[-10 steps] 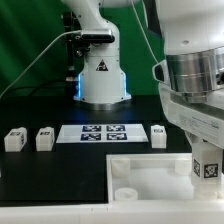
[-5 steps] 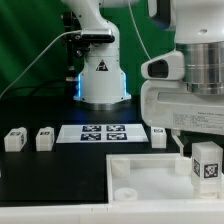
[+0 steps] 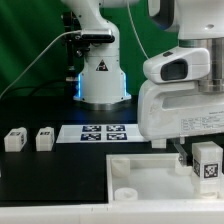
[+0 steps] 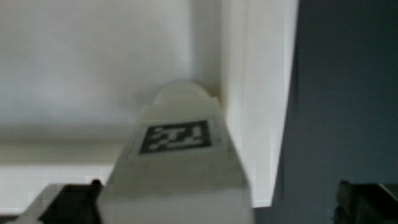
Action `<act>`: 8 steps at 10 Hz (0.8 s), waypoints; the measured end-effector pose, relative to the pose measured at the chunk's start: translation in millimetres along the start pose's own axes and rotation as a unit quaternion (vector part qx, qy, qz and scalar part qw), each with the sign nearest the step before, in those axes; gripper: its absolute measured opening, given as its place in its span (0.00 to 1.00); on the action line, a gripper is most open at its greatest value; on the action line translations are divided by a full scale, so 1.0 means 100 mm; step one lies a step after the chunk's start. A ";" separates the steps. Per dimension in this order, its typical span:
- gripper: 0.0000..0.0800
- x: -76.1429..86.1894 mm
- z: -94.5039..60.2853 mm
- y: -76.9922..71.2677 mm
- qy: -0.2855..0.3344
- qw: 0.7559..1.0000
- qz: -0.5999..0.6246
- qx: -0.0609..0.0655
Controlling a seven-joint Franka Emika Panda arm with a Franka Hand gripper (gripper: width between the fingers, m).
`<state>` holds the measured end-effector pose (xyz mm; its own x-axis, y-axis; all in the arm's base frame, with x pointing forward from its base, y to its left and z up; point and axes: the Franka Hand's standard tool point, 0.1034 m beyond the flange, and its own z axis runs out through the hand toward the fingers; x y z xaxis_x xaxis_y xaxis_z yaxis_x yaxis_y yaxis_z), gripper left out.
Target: Assemble one leg
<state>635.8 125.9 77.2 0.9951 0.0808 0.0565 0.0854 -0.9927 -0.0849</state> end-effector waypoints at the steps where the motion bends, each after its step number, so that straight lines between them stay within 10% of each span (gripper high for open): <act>1: 0.77 0.00 0.00 -0.01 0.000 1.000 0.014 0.001; 2: 0.77 0.00 0.00 -0.01 0.000 1.000 0.014 0.001; 4: 0.41 -0.01 0.01 0.00 -0.003 0.994 0.109 0.002; 8: 0.38 -0.02 0.03 0.06 -0.006 0.952 0.305 0.003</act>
Offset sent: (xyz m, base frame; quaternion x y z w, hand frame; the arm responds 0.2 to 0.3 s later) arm 0.0000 0.0000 0.0000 0.0000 0.0000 0.2667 0.9638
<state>634.5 120.2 73.9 0.8603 -0.5094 -0.0164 -0.5082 -0.8550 -0.1035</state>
